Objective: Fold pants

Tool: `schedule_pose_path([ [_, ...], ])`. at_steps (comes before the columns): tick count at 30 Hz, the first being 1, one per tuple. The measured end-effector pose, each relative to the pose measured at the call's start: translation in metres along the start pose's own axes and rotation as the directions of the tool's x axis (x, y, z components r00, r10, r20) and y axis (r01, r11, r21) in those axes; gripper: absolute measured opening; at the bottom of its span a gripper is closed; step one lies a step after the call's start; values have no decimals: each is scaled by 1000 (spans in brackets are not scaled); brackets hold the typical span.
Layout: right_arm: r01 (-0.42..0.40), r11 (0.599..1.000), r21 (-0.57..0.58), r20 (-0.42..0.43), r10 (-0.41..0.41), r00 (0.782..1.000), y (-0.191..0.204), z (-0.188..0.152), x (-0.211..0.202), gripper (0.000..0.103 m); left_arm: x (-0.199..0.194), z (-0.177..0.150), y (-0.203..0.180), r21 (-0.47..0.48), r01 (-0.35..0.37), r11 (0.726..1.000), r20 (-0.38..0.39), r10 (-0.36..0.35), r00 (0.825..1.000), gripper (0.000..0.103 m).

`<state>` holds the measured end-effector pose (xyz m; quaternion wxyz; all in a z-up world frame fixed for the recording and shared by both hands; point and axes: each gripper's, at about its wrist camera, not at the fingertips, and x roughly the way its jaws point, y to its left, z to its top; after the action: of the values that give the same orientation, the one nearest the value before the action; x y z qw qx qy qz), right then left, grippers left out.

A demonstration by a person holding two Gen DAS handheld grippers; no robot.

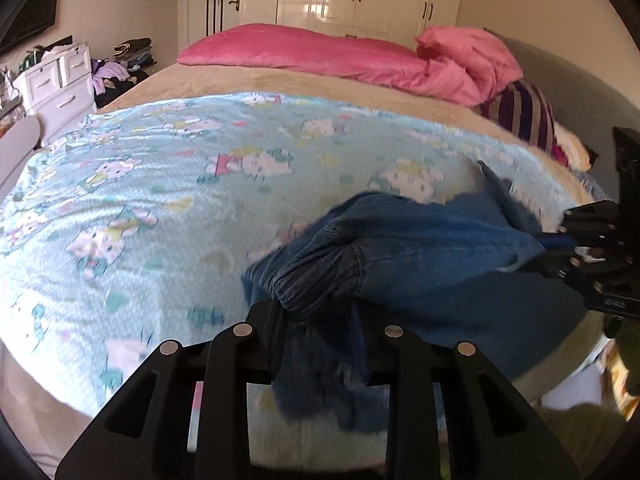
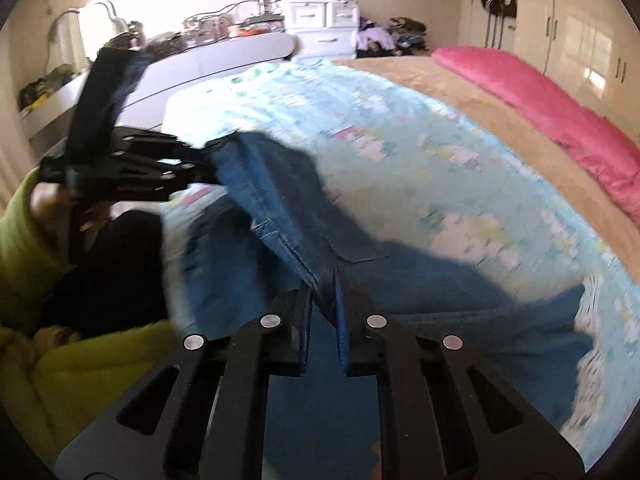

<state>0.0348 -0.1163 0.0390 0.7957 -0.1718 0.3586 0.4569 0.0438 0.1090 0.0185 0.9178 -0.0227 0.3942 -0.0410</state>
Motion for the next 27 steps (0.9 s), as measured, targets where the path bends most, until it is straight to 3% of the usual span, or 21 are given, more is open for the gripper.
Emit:
schedule_pose_path([
  [8, -54, 999, 0, -89, 54, 995, 40, -35, 22, 6, 7, -40, 11, -49, -31, 998, -111, 26, 993, 26],
  [16, -53, 999, -4, -131, 52, 990, 53, -51, 35, 10, -30, -48, 29, -132, -82, 988, -69, 73, 995, 27],
  [20, -91, 996, 7, -137, 91, 986, 57, -52, 37, 19, -48, -21, 2, -94, -17, 995, 19, 19, 1000, 26],
  [23, -133, 991, 11, -125, 133, 983, 58, -50, 26, 27, -33, -6, -26, -27, 38, 999, 12, -38, 999, 26],
  [27, -169, 984, 48, -25, 170, 985, 47, -40, -6, 29, 16, -16, -31, -26, 25, 999, -108, -28, 994, 27],
])
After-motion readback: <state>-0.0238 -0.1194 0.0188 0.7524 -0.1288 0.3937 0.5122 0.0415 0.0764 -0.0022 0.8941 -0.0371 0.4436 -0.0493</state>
